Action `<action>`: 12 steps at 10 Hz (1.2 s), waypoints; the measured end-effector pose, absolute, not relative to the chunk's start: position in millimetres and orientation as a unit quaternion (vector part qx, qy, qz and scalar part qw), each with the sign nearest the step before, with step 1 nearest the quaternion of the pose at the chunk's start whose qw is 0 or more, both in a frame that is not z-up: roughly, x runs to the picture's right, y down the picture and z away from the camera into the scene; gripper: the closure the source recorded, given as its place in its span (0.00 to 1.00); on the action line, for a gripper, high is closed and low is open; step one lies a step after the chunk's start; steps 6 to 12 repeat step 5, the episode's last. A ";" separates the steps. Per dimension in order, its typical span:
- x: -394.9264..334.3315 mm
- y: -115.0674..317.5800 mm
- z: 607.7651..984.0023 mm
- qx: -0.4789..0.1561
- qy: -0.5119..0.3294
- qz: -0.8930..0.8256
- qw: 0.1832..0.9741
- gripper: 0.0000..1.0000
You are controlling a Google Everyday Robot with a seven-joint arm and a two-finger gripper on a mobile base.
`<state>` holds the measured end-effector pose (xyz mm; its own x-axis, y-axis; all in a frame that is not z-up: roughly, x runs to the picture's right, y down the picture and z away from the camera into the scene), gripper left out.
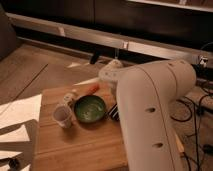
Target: Place the eraser on the white sponge
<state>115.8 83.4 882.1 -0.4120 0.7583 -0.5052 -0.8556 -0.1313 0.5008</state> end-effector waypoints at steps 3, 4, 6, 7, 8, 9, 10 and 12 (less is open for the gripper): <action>115.4 81.7 884.9 -0.066 0.376 0.751 0.539 0.37; 115.6 81.8 884.9 -0.066 0.376 0.751 0.539 0.37; 115.6 81.8 884.9 -0.066 0.376 0.751 0.539 0.37; 115.6 81.8 884.9 -0.066 0.376 0.751 0.539 0.37; 115.6 81.8 884.9 -0.066 0.376 0.751 0.539 0.37; 115.6 81.8 884.9 -0.066 0.376 0.751 0.539 0.37; 115.6 81.8 884.9 -0.066 0.376 0.751 0.539 0.37; 115.6 81.8 884.9 -0.066 0.376 0.751 0.539 0.37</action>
